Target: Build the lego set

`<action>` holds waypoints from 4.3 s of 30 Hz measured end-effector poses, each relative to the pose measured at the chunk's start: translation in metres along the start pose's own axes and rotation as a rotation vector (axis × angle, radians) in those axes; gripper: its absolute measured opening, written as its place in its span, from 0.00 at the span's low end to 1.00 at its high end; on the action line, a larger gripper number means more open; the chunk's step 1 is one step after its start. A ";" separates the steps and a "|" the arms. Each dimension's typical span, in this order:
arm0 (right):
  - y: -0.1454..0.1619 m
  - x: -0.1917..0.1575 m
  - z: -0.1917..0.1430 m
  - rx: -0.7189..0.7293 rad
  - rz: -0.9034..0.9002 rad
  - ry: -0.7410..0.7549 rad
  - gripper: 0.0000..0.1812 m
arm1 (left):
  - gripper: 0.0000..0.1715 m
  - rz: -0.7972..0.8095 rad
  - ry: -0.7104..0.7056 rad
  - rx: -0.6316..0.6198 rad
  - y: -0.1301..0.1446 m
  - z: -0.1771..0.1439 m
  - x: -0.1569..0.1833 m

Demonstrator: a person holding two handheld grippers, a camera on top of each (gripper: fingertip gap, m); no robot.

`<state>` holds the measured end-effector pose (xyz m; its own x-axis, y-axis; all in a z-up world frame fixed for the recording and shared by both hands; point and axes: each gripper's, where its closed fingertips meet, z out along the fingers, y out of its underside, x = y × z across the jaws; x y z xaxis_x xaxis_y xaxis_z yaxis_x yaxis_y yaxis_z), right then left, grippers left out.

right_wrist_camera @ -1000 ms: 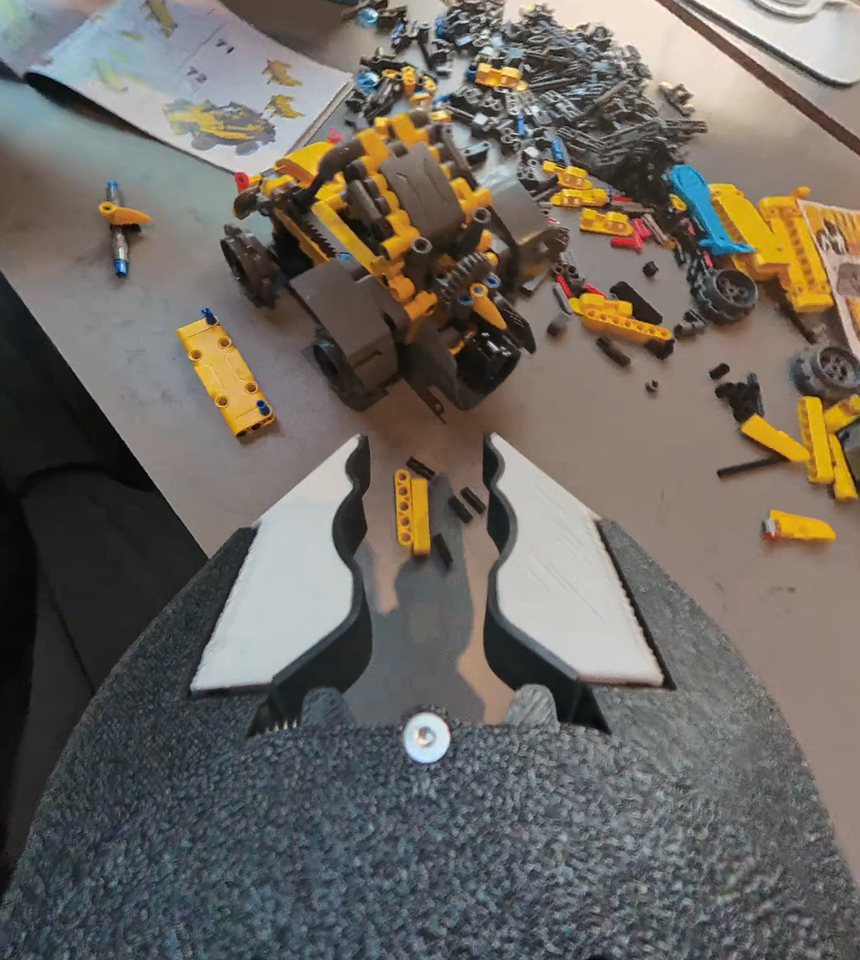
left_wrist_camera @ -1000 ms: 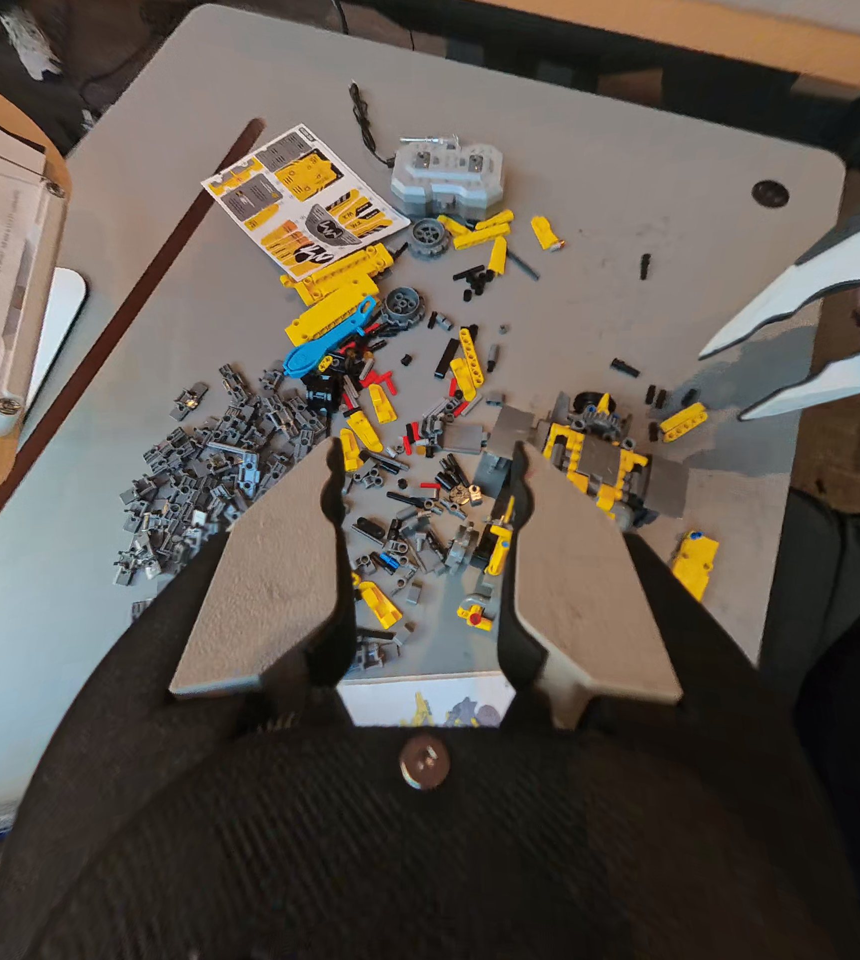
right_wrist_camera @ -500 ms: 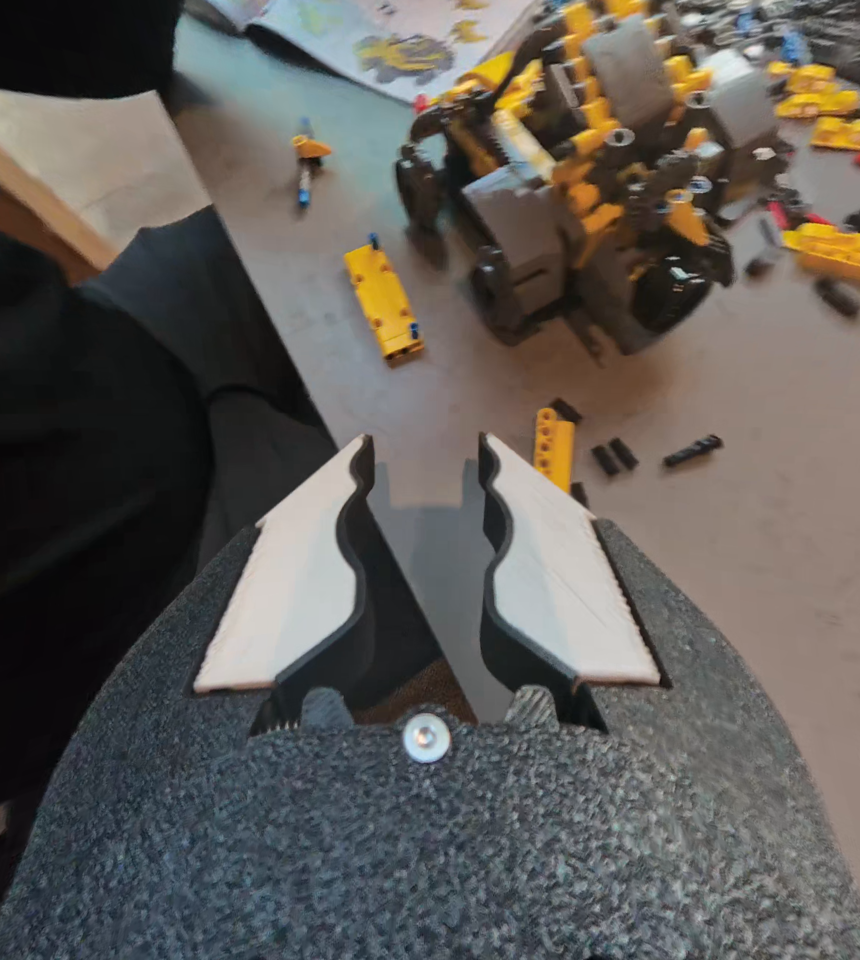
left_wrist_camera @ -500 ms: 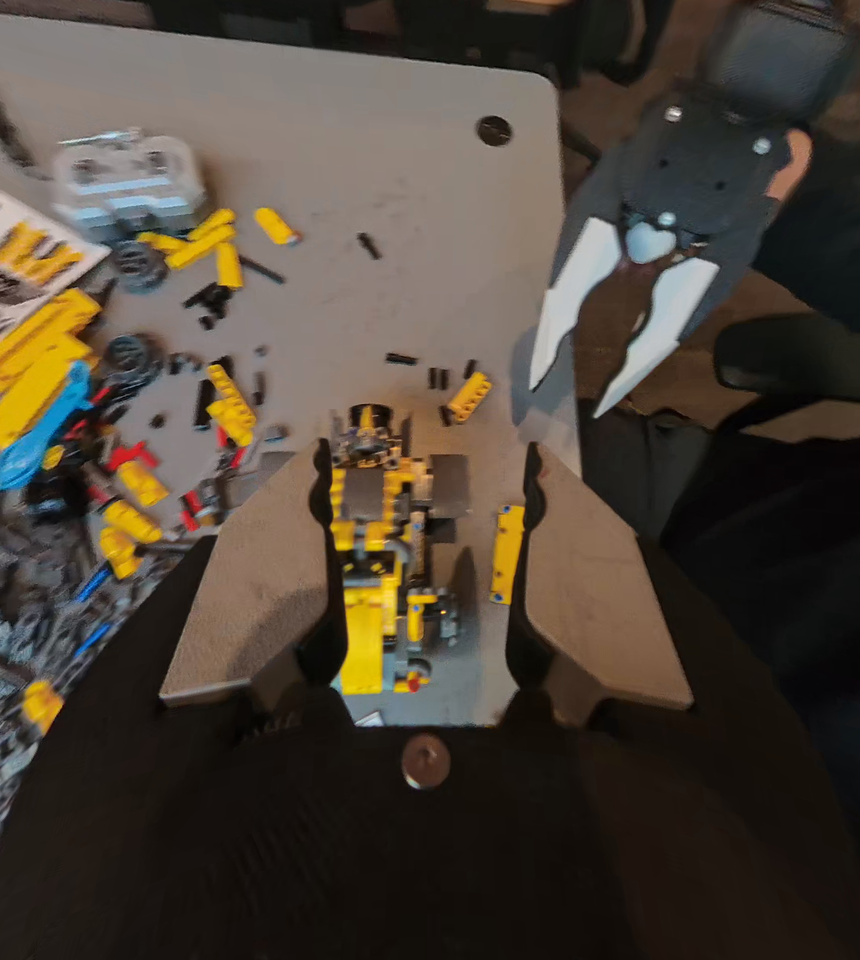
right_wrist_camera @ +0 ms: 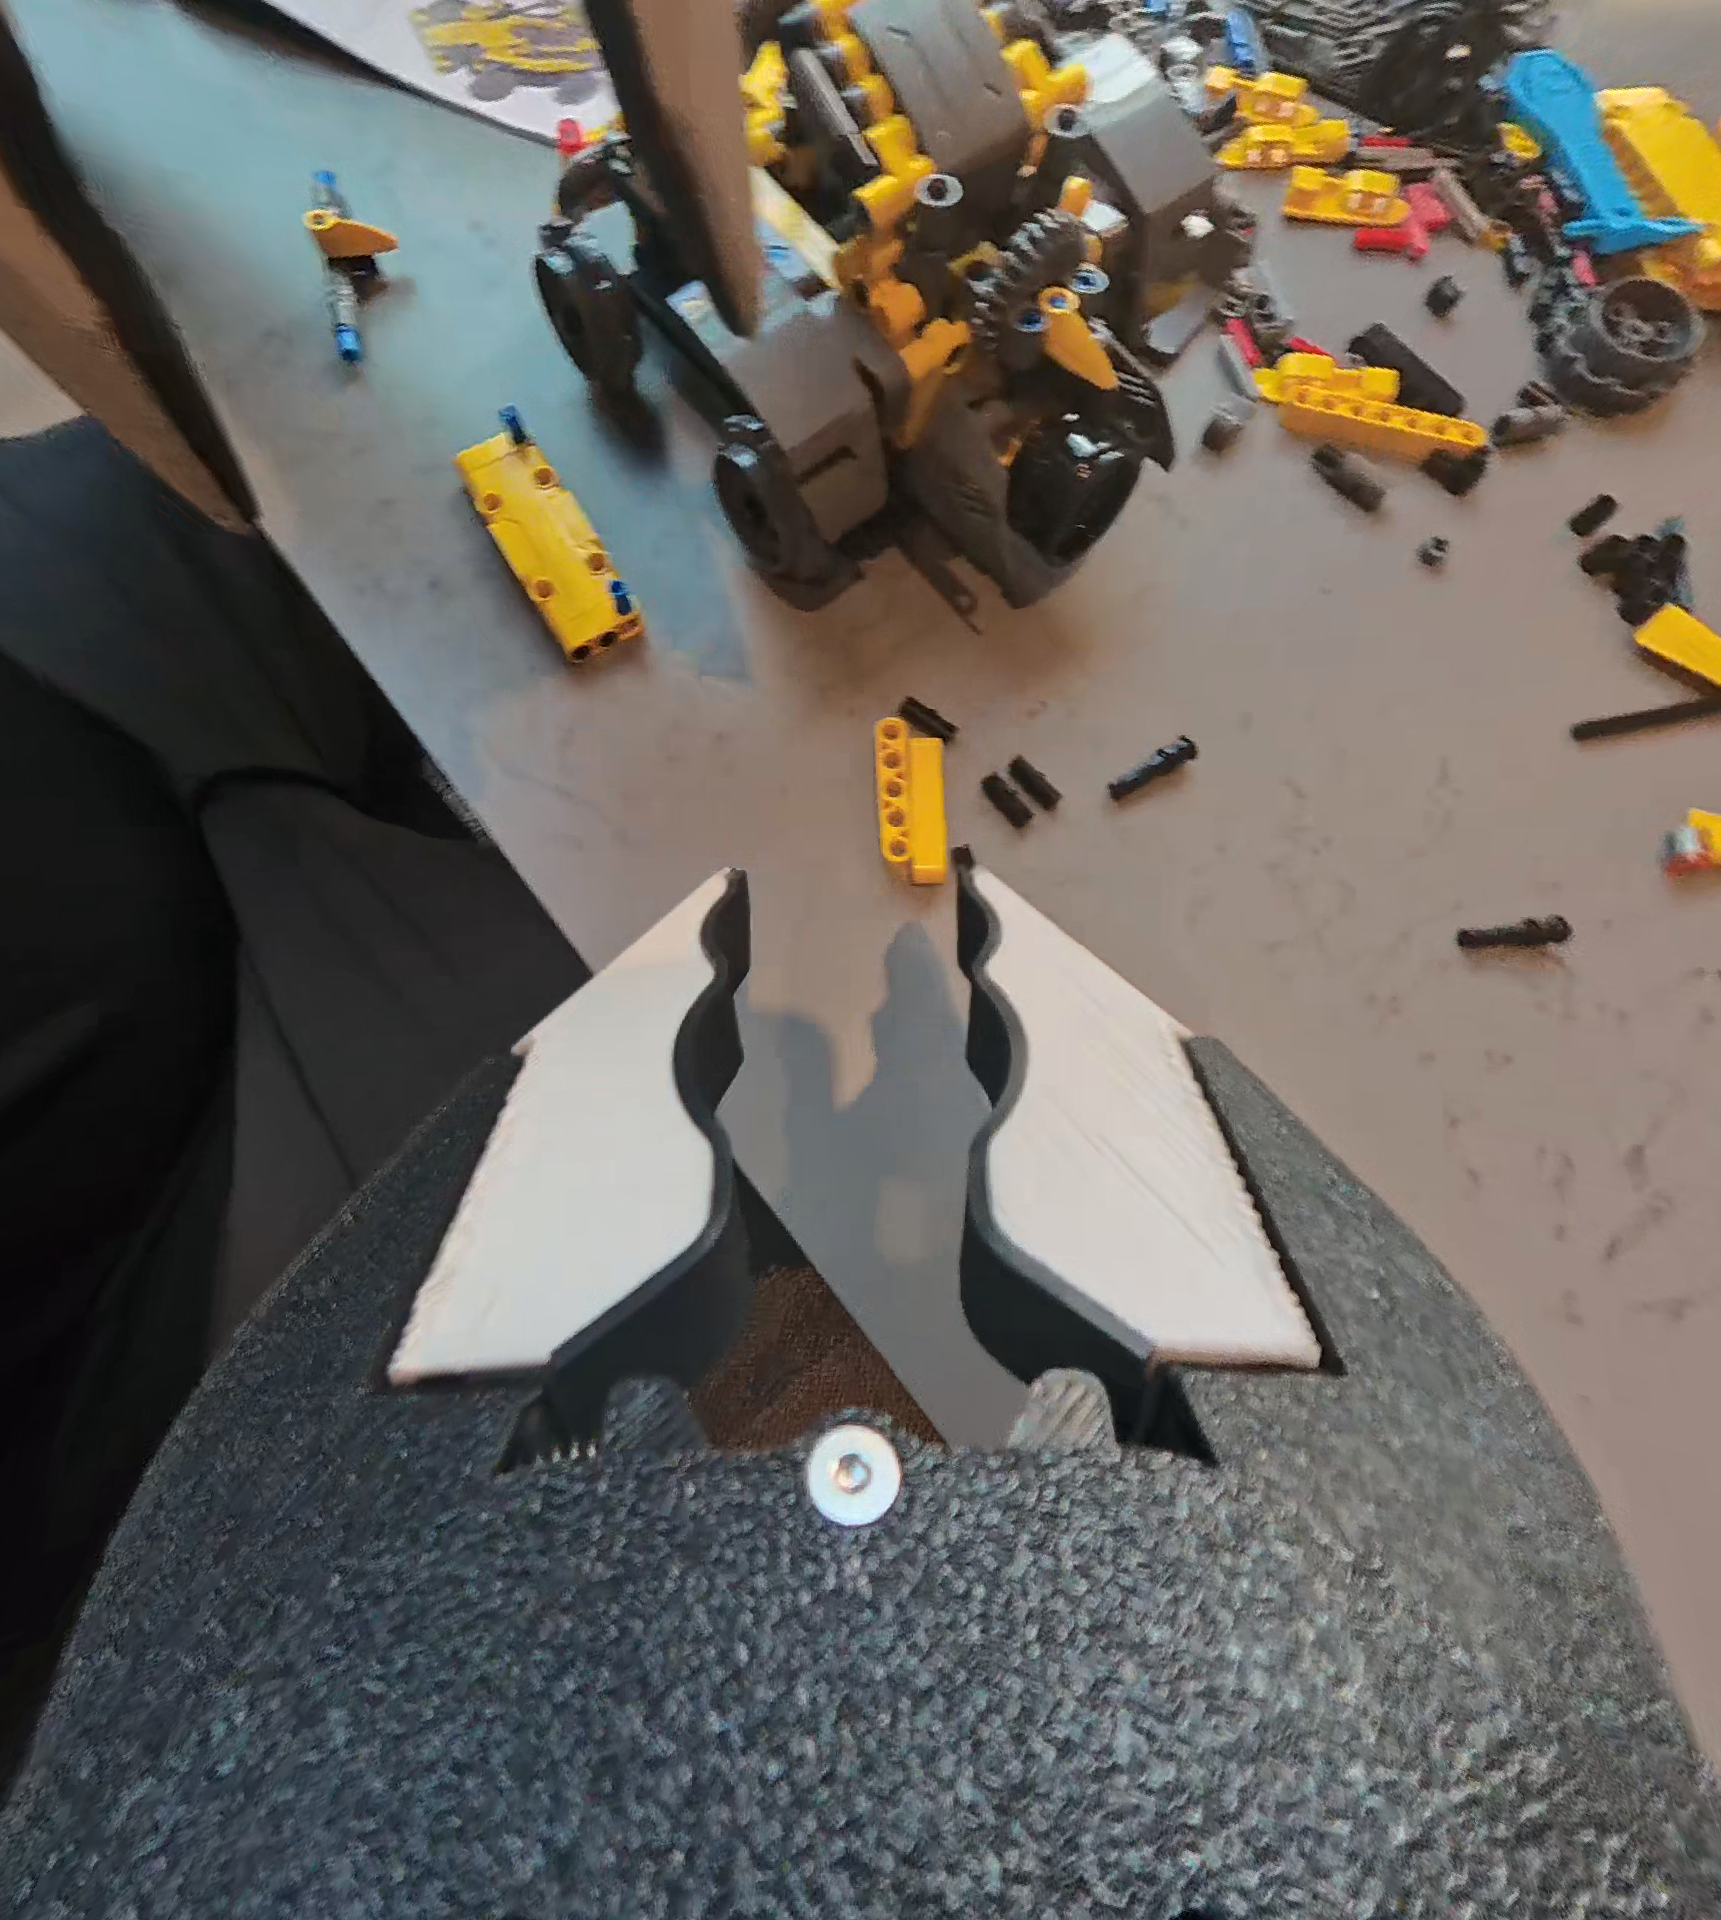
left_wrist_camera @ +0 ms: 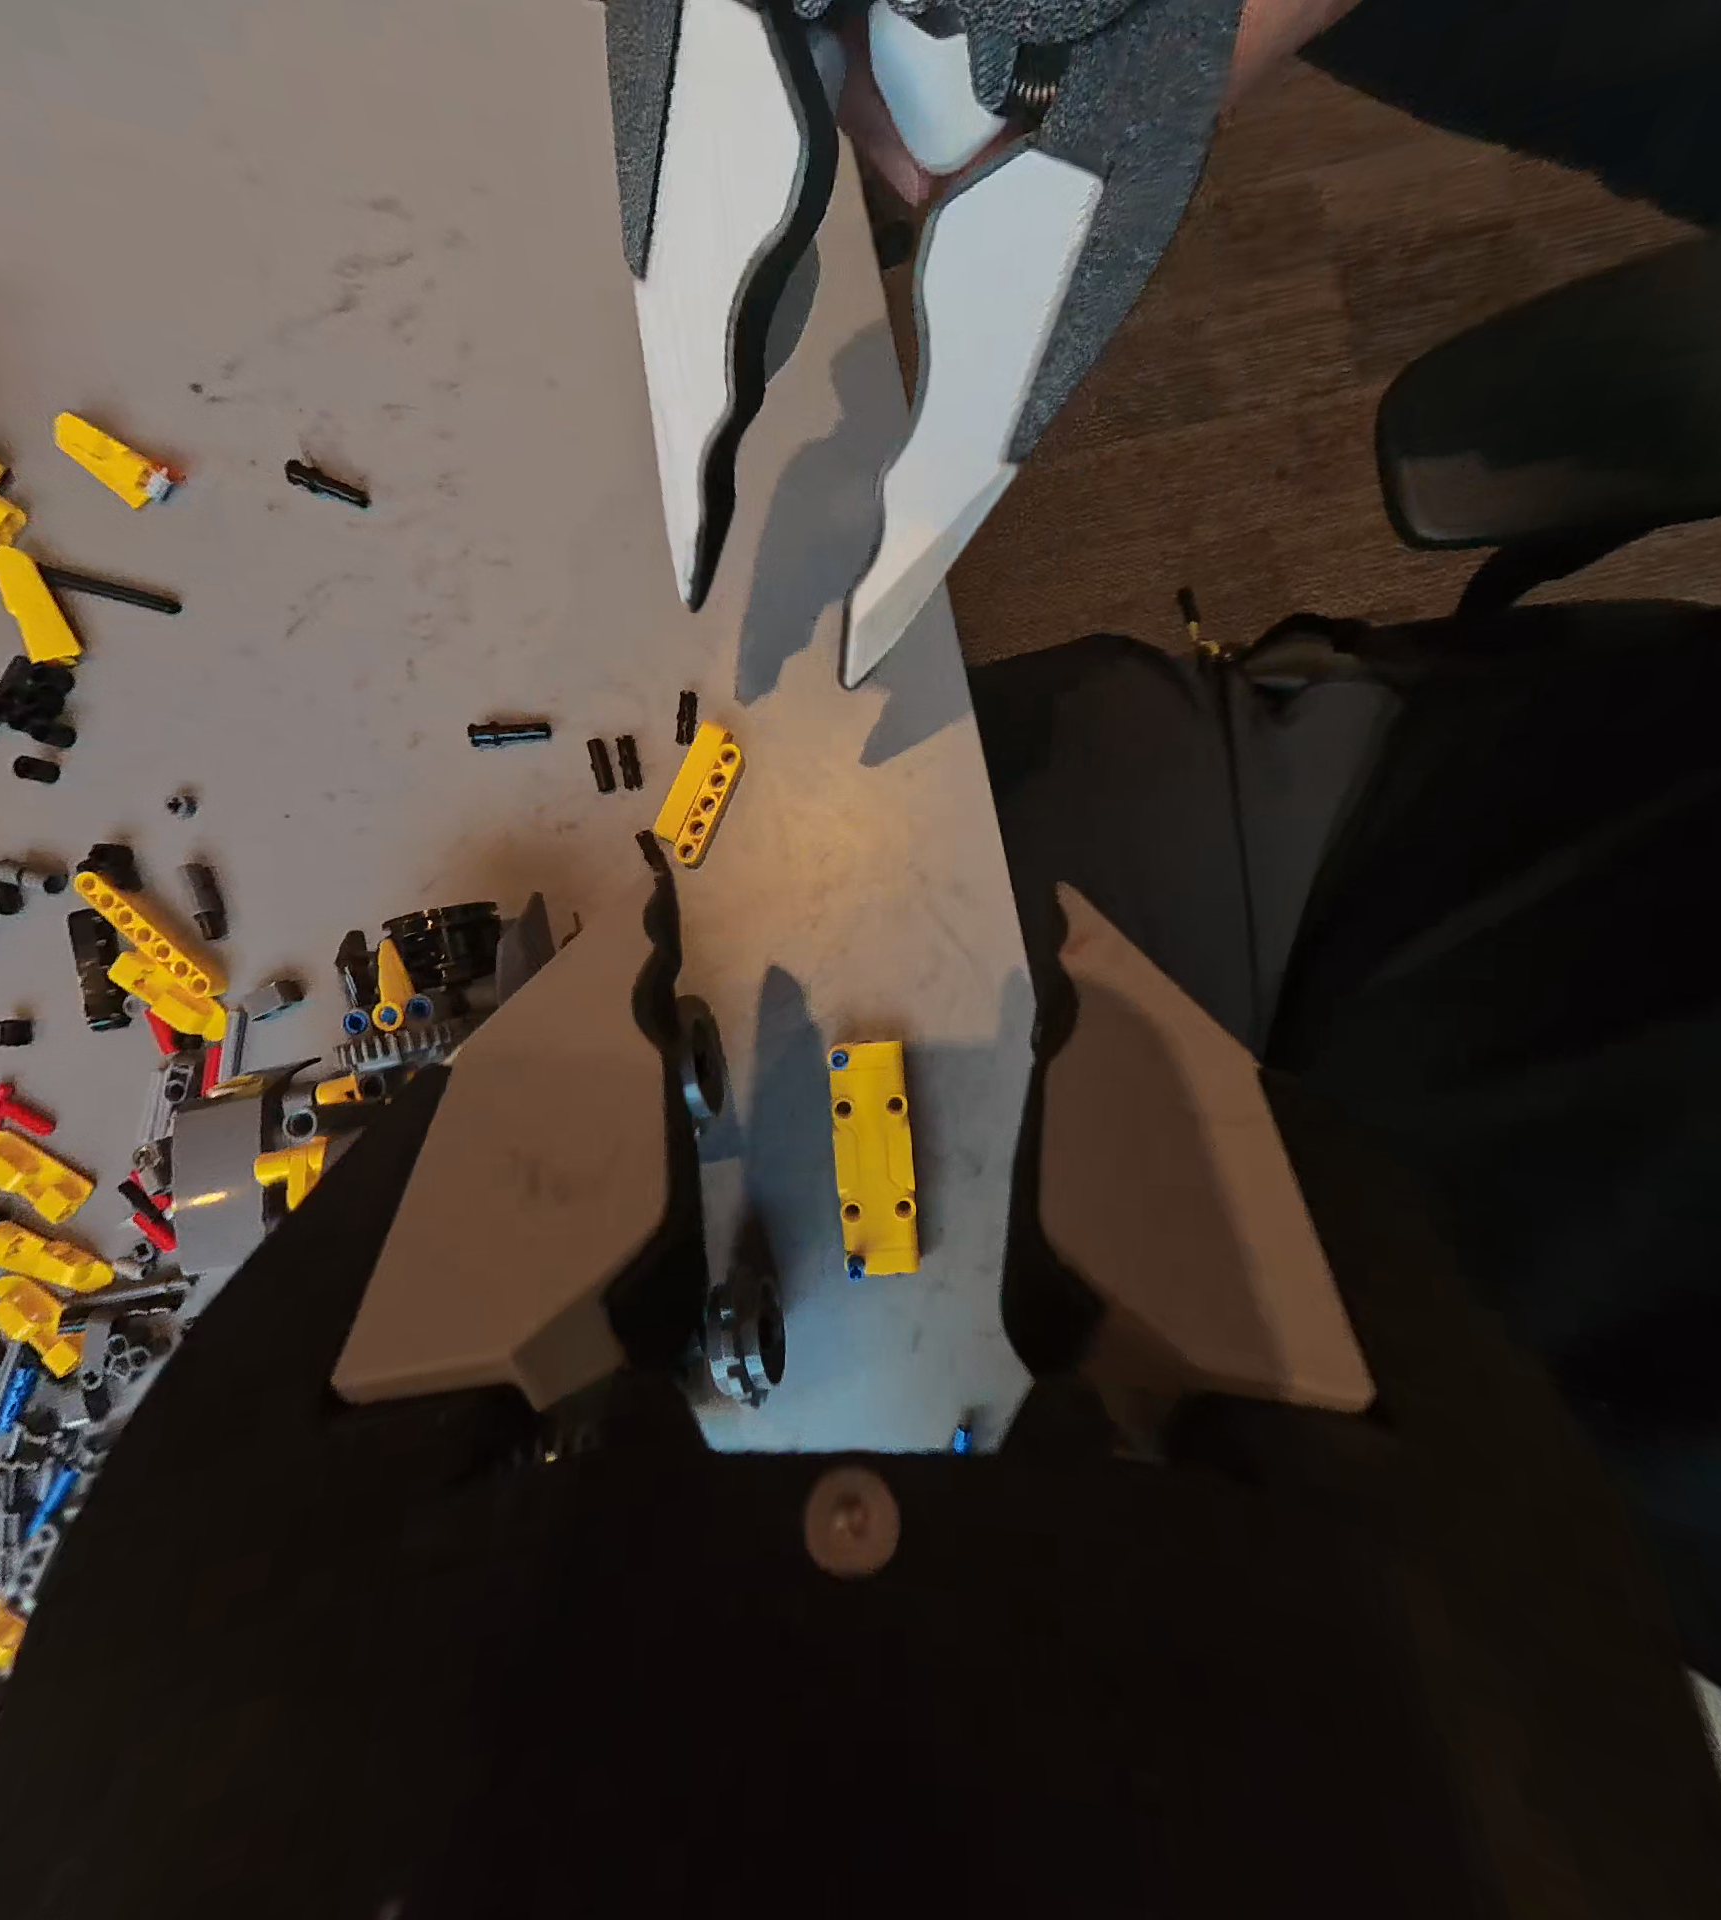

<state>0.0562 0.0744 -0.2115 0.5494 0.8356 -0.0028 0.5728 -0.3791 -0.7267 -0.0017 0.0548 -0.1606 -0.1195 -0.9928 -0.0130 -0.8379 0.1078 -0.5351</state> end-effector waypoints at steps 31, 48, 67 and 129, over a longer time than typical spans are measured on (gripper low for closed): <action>0.019 0.055 -0.001 0.100 0.018 0.235 0.14 | 0.14 -0.502 -0.099 0.247 0.126 0.046 0.120; 0.063 0.139 -0.009 0.037 0.357 0.274 0.27 | 0.13 -0.619 -0.088 0.381 0.147 0.052 0.138; 0.031 0.124 0.001 0.194 0.322 0.192 0.27 | 0.13 -0.585 -0.126 0.368 0.156 0.054 0.134; 0.019 -0.030 0.047 -0.120 -0.223 -0.187 0.05 | 0.12 -0.531 -0.133 0.324 0.157 0.055 0.142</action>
<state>0.0216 0.0605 -0.2573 0.2875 0.9577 0.0133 0.7403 -0.2133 -0.6375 -0.1208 -0.0721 -0.2929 0.3526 -0.9068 0.2309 -0.5588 -0.4020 -0.7254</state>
